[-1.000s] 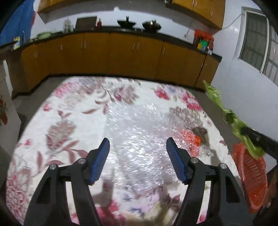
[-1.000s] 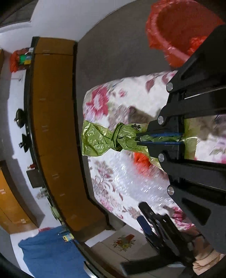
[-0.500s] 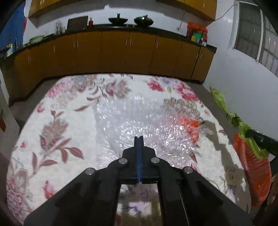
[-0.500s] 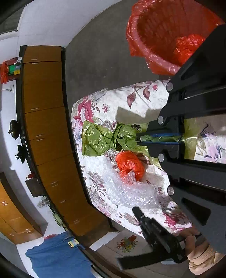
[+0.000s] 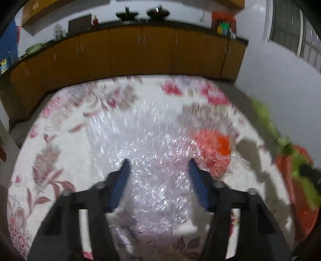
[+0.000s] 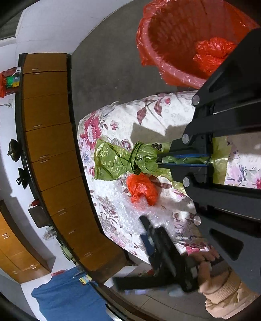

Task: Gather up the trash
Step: 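Grasp the bubble wrap with the left gripper while the right gripper holds the lime green bag, then carry the lime green bag and bubble wrap to the basket with both grippers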

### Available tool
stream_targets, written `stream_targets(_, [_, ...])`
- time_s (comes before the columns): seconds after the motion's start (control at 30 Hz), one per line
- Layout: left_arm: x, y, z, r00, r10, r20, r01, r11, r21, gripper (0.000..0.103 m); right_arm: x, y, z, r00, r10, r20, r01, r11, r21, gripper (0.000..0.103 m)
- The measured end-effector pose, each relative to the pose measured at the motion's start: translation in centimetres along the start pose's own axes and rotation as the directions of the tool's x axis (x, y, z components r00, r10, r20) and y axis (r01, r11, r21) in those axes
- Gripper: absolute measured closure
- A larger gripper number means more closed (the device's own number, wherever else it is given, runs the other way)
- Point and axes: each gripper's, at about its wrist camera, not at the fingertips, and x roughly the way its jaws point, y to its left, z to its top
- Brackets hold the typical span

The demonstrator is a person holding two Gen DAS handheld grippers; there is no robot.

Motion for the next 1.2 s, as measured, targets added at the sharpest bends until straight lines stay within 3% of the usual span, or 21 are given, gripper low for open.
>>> stream_targets(0.03, [0.0, -0.1, -0.3, 1.0, 0.004, 0.01, -0.005, 1.0, 0.009, 0.067, 0.0, -0.1, -0.1, 1.0, 0.0, -0.002, 0.0, 1.0, 0.0, 0.098])
stream_targets(0.07, [-0.2, 0.0, -0.6, 1.0, -0.004, 0.02, 0.003, 1.0, 0.009, 0.082, 0.0, -0.2, -0.2, 1.0, -0.001, -0.004, 0.001, 1.0, -0.002, 0.098])
stream_targets(0.17, [-1.6, 0.6, -0.7, 0.998, -0.034, 0.051, 0.034, 0.999, -0.009, 0.1, 0.1, -0.4, -0.3, 1.0, -0.001, -0.011, 0.001, 1.0, 0.004, 0.098])
stream_targets(0.77, [-12.2, 2.3, -0.6, 0.975, -0.052, 0.218, 0.053, 0.999, -0.002, 0.101, -3.7, -0.4, -0.8, 0.999, 0.012, 0.042, -0.012, 1.0, 0.003, 0.098])
stream_targets(1.03, [-15.4, -1.0, -0.4, 0.959, -0.122, 0.256, 0.113, 0.992, 0.051, 0.101, -7.8, -1.6, -1.2, 0.995, -0.015, 0.103, 0.013, 1.0, 0.02, 0.098])
stream_targets(1.2, [-17.0, -5.2, -0.4, 0.943, -0.2, 0.266, 0.176, 0.978, 0.113, 0.102, -10.4, -3.5, -1.9, 0.989, -0.053, 0.137, 0.046, 0.998, 0.053, 0.098])
